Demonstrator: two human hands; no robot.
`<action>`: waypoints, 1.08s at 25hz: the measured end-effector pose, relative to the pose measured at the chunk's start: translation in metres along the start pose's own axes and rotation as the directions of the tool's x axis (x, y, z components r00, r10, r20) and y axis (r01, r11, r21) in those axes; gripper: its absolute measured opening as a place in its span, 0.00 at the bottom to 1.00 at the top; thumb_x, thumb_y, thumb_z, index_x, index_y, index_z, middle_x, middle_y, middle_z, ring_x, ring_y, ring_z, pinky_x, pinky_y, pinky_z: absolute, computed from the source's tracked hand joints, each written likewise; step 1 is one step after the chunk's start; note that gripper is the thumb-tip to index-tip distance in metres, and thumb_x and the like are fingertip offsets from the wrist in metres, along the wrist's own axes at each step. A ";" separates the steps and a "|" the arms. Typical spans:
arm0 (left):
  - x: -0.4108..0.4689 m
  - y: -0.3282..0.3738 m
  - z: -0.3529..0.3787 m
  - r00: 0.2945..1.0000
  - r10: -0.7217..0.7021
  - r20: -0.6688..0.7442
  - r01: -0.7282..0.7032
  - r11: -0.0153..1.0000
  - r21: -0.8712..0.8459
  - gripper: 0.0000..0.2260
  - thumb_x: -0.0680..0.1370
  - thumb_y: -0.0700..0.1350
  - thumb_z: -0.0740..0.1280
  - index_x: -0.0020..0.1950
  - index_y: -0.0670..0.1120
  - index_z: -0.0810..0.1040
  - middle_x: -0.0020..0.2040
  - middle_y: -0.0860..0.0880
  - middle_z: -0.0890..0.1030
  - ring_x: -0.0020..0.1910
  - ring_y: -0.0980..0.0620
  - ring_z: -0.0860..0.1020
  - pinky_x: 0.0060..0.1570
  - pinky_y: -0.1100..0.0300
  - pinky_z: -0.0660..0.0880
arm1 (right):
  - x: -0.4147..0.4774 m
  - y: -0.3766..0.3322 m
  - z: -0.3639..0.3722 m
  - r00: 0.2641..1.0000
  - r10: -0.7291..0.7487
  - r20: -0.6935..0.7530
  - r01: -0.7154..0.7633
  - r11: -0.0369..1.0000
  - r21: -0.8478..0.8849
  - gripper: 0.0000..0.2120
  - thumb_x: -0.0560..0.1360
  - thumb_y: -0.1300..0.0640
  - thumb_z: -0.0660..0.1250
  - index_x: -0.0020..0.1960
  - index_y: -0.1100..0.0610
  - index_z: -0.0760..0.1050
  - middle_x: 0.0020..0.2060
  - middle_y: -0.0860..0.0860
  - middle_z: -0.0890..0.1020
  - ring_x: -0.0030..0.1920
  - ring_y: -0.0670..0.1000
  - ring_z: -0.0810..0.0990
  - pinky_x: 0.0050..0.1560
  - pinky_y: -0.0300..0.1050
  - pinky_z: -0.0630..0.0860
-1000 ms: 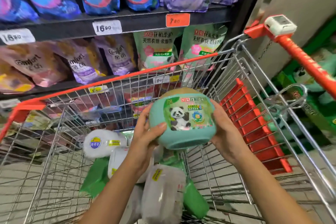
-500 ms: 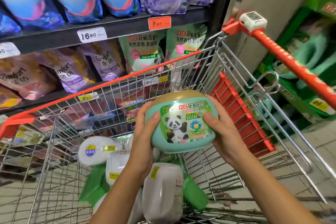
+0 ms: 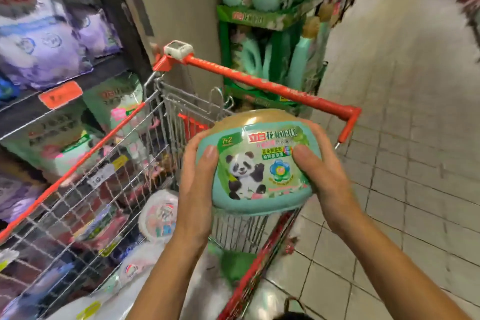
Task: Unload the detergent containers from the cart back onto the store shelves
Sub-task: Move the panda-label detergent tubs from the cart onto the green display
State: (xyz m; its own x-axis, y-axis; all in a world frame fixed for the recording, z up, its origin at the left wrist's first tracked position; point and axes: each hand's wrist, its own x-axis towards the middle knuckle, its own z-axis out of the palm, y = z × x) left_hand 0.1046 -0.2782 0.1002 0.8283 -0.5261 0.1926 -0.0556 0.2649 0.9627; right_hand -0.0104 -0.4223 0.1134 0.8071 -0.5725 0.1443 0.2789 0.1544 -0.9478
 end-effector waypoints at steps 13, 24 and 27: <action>0.031 0.019 0.278 0.932 0.017 0.362 0.046 0.985 -0.164 0.29 0.70 0.61 0.67 0.67 0.49 0.74 0.58 0.45 0.82 0.57 0.44 0.81 0.52 0.51 0.80 | -0.015 -0.147 -0.231 0.967 -0.185 -0.175 0.164 0.978 -0.128 0.26 0.69 0.44 0.69 0.65 0.48 0.71 0.56 0.53 0.83 0.54 0.55 0.84 0.45 0.44 0.81; 0.135 -0.027 0.413 0.954 -0.048 0.295 0.088 0.989 -0.121 0.28 0.72 0.61 0.64 0.68 0.49 0.73 0.61 0.44 0.81 0.59 0.43 0.80 0.63 0.40 0.73 | 0.115 -0.176 -0.369 0.980 -0.170 -0.099 0.155 0.977 -0.145 0.22 0.71 0.47 0.66 0.64 0.49 0.72 0.55 0.53 0.83 0.52 0.54 0.84 0.44 0.42 0.81; 0.189 -0.040 0.434 0.965 -0.028 0.263 0.056 0.994 -0.099 0.27 0.72 0.61 0.64 0.68 0.50 0.73 0.59 0.46 0.82 0.58 0.44 0.81 0.61 0.43 0.75 | 0.178 -0.174 -0.392 0.984 -0.170 -0.061 0.160 0.977 -0.142 0.21 0.71 0.47 0.66 0.63 0.49 0.72 0.54 0.52 0.84 0.52 0.54 0.84 0.44 0.42 0.81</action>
State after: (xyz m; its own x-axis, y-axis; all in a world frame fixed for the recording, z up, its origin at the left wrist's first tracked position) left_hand 0.0212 -0.7384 0.1808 0.6541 -0.7270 0.2089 0.0462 0.3140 0.9483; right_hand -0.1198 -0.8669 0.1925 0.7147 -0.6385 0.2855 0.3277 -0.0549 -0.9432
